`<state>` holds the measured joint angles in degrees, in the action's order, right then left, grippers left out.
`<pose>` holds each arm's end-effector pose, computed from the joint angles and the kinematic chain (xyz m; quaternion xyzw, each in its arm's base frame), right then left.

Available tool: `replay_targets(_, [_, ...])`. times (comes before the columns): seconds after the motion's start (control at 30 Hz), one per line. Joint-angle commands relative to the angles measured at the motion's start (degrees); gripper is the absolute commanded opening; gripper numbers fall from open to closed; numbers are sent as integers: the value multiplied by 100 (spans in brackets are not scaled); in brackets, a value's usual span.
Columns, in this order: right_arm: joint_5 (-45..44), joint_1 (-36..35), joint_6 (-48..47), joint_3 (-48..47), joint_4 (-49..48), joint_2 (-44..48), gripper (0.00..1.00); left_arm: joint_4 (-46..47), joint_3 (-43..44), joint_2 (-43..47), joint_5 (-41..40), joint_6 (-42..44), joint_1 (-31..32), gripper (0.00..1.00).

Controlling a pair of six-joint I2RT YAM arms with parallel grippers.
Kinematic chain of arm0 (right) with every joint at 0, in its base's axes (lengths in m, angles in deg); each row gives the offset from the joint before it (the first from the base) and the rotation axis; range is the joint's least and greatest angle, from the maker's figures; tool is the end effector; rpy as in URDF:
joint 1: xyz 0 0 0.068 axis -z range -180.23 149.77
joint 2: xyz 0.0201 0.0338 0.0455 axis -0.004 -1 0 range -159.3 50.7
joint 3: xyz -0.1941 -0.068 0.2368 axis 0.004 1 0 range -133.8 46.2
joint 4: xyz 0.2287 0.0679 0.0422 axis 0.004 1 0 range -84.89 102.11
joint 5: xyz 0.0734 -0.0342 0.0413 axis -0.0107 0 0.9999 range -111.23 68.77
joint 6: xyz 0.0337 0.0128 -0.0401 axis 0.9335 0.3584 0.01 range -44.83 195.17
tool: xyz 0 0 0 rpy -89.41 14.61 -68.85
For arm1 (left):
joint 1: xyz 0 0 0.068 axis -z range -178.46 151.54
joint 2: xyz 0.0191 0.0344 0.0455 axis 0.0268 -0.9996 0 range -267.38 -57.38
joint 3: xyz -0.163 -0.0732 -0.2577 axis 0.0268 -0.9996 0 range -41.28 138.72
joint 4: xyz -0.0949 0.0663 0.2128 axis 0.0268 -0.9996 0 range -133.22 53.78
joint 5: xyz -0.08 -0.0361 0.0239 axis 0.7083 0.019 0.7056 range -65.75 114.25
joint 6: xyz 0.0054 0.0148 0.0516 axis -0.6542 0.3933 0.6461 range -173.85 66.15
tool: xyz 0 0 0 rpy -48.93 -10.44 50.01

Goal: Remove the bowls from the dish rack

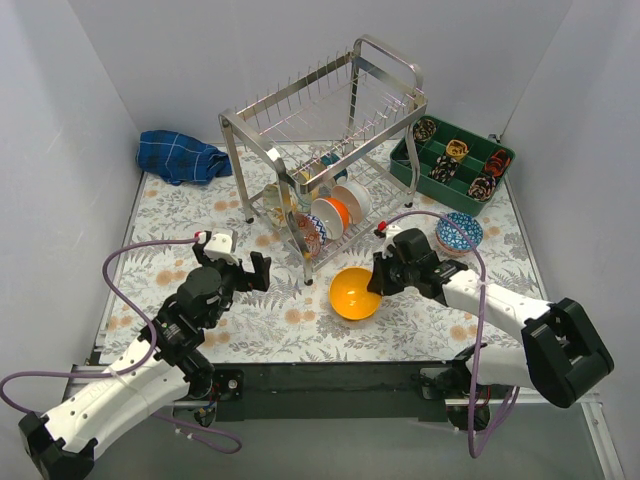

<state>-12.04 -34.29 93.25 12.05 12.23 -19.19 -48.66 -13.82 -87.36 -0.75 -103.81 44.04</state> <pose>0.1724 0.1235 0.2443 -0.1587 0.9003 0.2412 0.3258 0.0725 -0.0460 0.2889 -0.1818 0.7641 -0.3107 0.5353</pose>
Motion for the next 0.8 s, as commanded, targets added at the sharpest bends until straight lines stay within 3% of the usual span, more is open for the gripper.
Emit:
replay_targets(0.0, [390,-153,222,66,-579,-252,1,6,110,-52,-14,3,-31,98])
replay_targets(0.17, [373,-259,230,119,-659,-508,10,32,110,-61,-6,12,-40,98])
replay_targets(0.37, [207,-276,143,93,-659,-298,34,23,110,-61,-6,12,-40,98])
replay_targets(0.77, [-504,-276,-357,-469,-114,431,71,23,101,-61,3,21,-49,98])
